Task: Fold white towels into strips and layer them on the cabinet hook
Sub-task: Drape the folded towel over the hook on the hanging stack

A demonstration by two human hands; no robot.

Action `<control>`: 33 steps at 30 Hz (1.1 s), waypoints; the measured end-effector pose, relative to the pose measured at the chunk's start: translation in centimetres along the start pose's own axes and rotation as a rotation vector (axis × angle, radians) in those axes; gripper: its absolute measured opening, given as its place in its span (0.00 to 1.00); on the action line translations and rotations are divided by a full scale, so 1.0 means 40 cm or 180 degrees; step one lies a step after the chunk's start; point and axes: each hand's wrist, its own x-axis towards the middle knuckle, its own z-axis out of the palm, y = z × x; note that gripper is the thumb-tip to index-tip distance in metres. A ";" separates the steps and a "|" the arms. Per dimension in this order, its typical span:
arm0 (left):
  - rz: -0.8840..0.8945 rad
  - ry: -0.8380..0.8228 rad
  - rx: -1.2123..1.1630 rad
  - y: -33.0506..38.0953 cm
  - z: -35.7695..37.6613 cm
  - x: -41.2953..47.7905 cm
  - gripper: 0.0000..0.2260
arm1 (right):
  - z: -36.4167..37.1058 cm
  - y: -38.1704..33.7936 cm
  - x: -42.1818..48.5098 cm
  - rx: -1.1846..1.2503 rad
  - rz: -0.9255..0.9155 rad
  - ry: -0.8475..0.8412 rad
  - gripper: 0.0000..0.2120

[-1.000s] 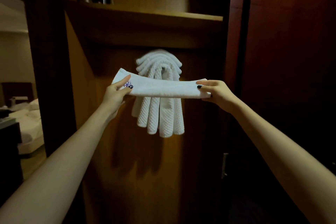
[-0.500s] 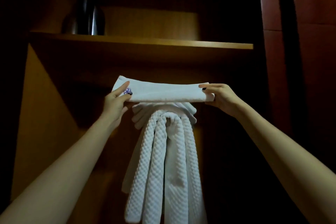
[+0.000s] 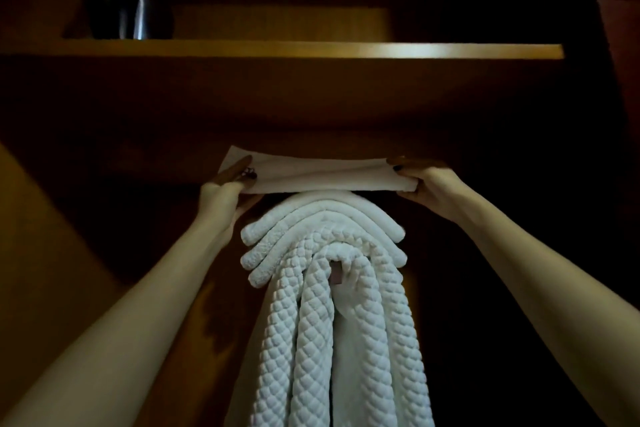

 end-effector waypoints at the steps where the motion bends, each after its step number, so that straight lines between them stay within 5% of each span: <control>1: -0.0010 0.0016 0.0003 -0.004 0.002 0.005 0.18 | -0.002 0.006 0.005 -0.0009 -0.0037 -0.0032 0.11; 8: 0.0321 -0.0102 0.0435 -0.003 -0.012 0.028 0.20 | -0.001 0.033 0.027 -0.0061 -0.0179 -0.0021 0.13; 17: -0.0850 -0.0280 0.0553 -0.038 -0.082 -0.022 0.03 | -0.041 0.129 -0.040 -0.0304 0.0202 -0.0190 0.10; 22: 0.0331 -0.0599 0.2150 -0.046 -0.087 -0.039 0.12 | -0.027 0.141 -0.062 -0.0388 0.0030 0.0134 0.08; 26: 0.0352 -0.0456 0.1887 -0.018 -0.062 -0.027 0.12 | 0.002 0.140 -0.055 -0.0012 0.0027 0.0623 0.08; 29: 0.0277 -0.0642 0.2230 -0.008 -0.064 -0.026 0.14 | 0.017 0.144 -0.060 -0.0904 0.0041 0.0539 0.07; 33: 0.0906 -0.0794 0.4327 -0.027 -0.089 -0.049 0.18 | 0.018 0.126 -0.071 -0.2447 -0.0154 0.0554 0.16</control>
